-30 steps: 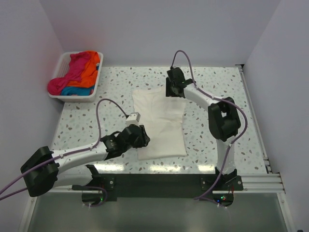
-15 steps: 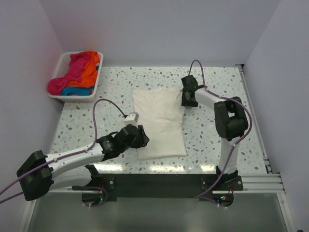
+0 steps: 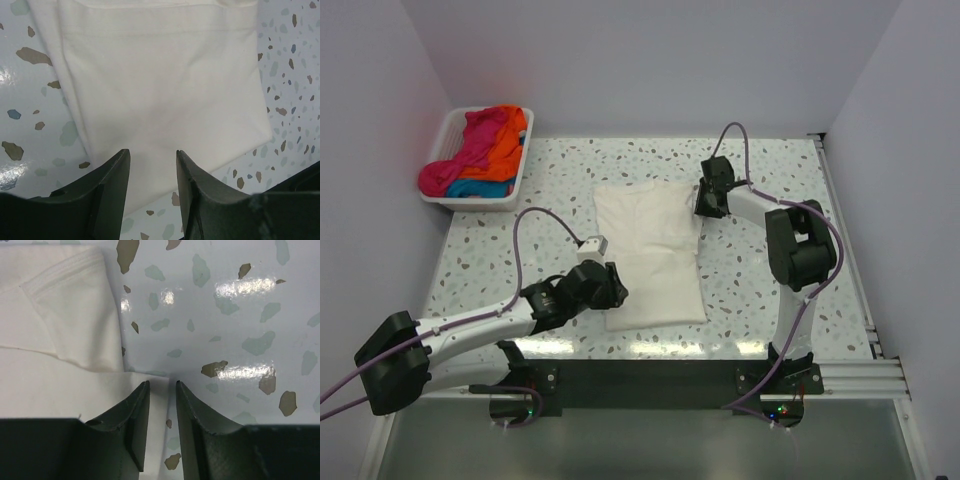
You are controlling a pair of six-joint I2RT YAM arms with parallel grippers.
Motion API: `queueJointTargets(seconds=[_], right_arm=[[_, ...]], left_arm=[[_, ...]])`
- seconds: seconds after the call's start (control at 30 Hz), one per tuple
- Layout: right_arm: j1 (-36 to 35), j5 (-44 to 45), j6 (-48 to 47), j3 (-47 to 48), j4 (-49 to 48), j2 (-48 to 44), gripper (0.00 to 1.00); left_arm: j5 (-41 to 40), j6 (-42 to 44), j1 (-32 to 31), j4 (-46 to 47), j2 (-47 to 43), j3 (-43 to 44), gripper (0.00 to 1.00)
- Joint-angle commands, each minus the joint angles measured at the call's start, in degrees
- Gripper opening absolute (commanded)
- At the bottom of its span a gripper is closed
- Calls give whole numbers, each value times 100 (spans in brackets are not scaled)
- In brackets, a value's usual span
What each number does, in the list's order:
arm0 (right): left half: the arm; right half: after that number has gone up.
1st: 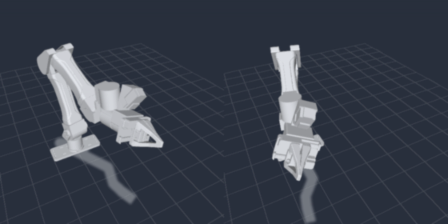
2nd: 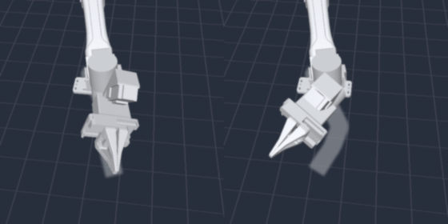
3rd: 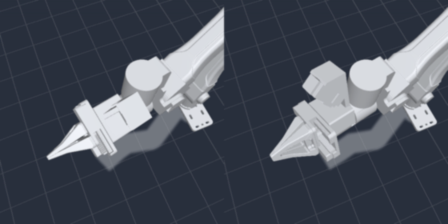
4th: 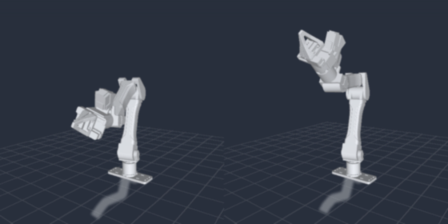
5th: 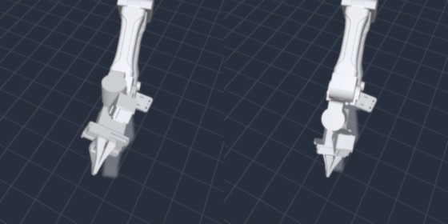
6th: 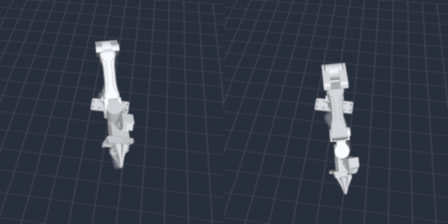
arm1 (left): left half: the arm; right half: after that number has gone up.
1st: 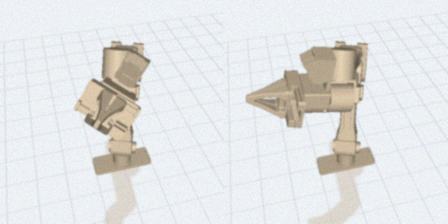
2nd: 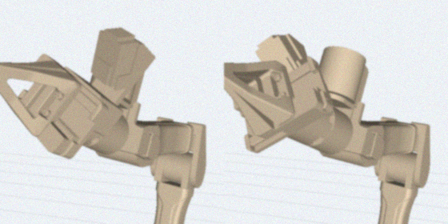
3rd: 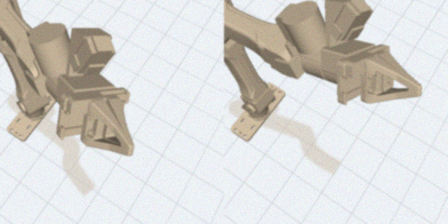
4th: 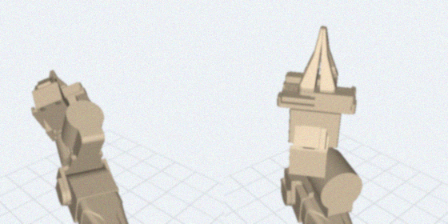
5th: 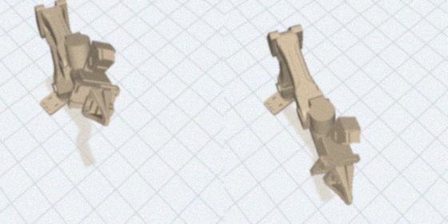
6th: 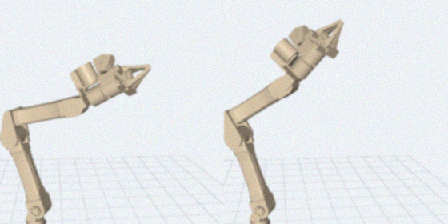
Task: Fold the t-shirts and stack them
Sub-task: Fold the tshirt
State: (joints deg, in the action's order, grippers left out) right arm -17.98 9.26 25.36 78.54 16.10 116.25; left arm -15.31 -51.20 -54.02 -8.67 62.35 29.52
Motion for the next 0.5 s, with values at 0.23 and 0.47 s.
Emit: queueJointTargets(seconds=[0.23,0.47], right_arm=[[-4,-407,364,-339,-370,-295,9],[-4,-539,548,-638,-537,-1051,0]], left_arm=[[63,93,5,278,111,-139,47],[63,84,14,365,190,-192,47]])
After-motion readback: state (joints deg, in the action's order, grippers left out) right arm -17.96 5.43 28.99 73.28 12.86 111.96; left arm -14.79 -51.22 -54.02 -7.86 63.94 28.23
